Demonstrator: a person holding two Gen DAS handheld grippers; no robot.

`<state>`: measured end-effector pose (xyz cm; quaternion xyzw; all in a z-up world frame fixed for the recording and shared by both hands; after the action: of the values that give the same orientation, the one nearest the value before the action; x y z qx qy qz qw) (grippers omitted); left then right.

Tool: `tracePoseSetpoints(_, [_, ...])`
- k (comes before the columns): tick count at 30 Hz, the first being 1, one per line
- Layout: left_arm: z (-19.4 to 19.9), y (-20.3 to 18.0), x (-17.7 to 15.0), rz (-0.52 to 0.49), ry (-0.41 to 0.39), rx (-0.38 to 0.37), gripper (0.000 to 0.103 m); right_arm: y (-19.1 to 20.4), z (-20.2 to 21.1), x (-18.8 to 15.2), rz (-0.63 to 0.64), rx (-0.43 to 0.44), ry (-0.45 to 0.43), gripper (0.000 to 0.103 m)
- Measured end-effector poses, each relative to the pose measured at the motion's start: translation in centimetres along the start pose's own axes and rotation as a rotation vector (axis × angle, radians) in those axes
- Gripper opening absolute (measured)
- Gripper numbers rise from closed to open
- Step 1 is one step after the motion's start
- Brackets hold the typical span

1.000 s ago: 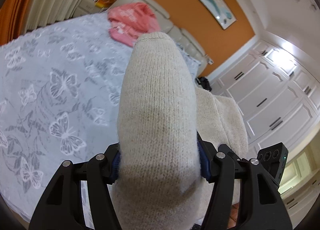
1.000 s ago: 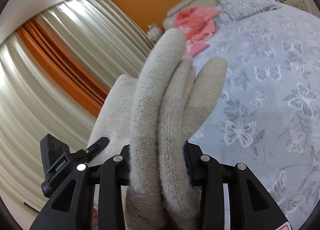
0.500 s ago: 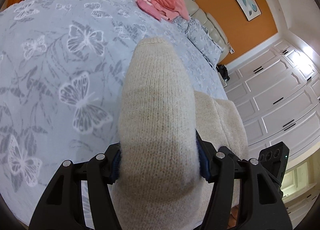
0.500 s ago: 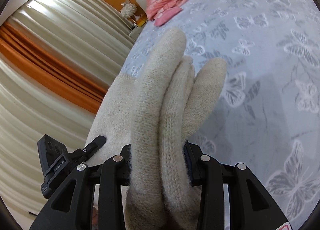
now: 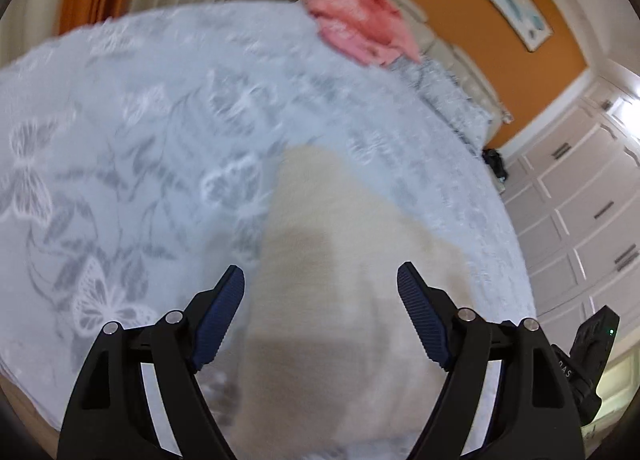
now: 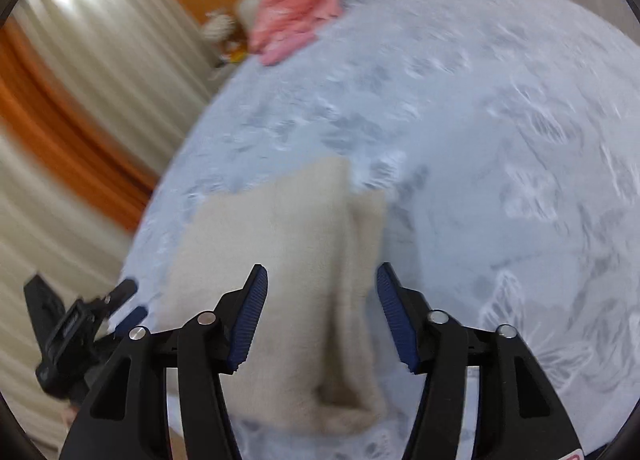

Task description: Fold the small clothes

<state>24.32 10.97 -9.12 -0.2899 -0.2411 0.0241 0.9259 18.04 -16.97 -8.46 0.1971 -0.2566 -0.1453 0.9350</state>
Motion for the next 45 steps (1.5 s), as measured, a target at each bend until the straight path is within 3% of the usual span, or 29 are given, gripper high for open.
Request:
tracePoseSetpoints(2, [0.9, -2.0, -0.4, -0.052, 0.012, -0.029, 0.077, 2.5, -0.5, -0.8, 0.098, 0.023, 0.071, 0.014])
tracePoseSetpoints(4, [0.8, -3.5, -1.3, -0.095, 0.050, -0.027, 0.077, 3.8, -0.9, -1.8, 0.164, 0.024, 0.117, 0.006])
tracePoseSetpoints(6, [-0.4, -4.0, -2.7, -0.127, 0.108, -0.004, 0.076, 4.4, -1.9, -3.2, 0.233, -0.017, 0.160, 0.006])
tracePoseSetpoints(9, [-2.6, -1.9, -5.6, -0.155, 0.207, 0.118, 0.076, 2.2, -4.3, -5.6, 0.276, -0.112, 0.266, 0.000])
tracePoseSetpoints(11, [-4.2, 0.3, -7.0, -0.151, 0.259, 0.220, 0.075, -0.5, -5.5, -6.7, 0.258, -0.125, 0.299, 0.000])
tracePoseSetpoints(14, [-4.5, 1.9, -7.8, -0.110, 0.268, 0.217, 0.077, -1.0, -4.6, -6.2, 0.147, -0.061, 0.297, 0.000])
tracePoseSetpoints(19, [-2.3, 0.7, -7.5, -0.102, 0.245, 0.210, 0.075, 2.7, -2.9, -6.1, 0.285, -0.120, 0.261, 0.000])
tracePoseSetpoints(21, [-2.6, 0.5, -8.0, -0.141, 0.262, 0.254, 0.076, 0.3, -4.8, -7.4, 0.270, -0.185, 0.334, 0.000])
tracePoseSetpoints(22, [-3.4, 1.1, -8.5, -0.155, 0.301, 0.305, 0.076, -0.9, -5.4, -7.9, 0.231, -0.162, 0.348, 0.000])
tracePoseSetpoints(24, [-4.7, 2.4, -9.5, -0.119, 0.340, 0.314, 0.077, -1.6, -4.9, -7.8, 0.160, -0.110, 0.342, 0.000])
tracePoseSetpoints(27, [-3.8, 2.0, -9.1, -0.101, 0.306, 0.318, 0.075, 0.0, -2.9, -7.0, 0.141, -0.091, 0.306, 0.000])
tracePoseSetpoints(28, [-3.0, 1.1, -8.9, -0.105, 0.294, 0.316, 0.070, 0.8, -2.0, -6.9, 0.161, -0.091, 0.288, 0.000])
tracePoseSetpoints(34, [0.5, -4.2, -6.4, -0.233, 0.177, 0.309, 0.070, 4.3, -0.6, -3.5, 0.217, -0.098, 0.215, 0.001])
tracePoseSetpoints(38, [-1.7, -5.8, -3.4, -0.302, 0.152, 0.362, 0.070, 5.1, -2.4, -1.2, 0.254, -0.145, 0.216, 0.001])
tracePoseSetpoints(42, [-6.0, -3.5, -1.1, -0.271, 0.213, 0.452, 0.072, 3.3, -6.2, 0.5, 0.253, -0.239, 0.261, 0.000])
tracePoseSetpoints(45, [-7.1, -2.3, -1.4, -0.285, 0.229, 0.468, 0.078, 1.0, -8.9, 1.0, 0.235, -0.257, 0.309, 0.000])
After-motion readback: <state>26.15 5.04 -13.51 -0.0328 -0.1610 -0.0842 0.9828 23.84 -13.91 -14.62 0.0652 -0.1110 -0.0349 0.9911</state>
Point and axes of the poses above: each gripper's, at about its wrist camera, not at the fingertips, and z roughly against the way its jaws point, y to its left, x to its top, the point moved 5 cm from there along -z, roughly the way its jaws point, and after that the axes turned 9 degrees about y, right-handed, at the moved point
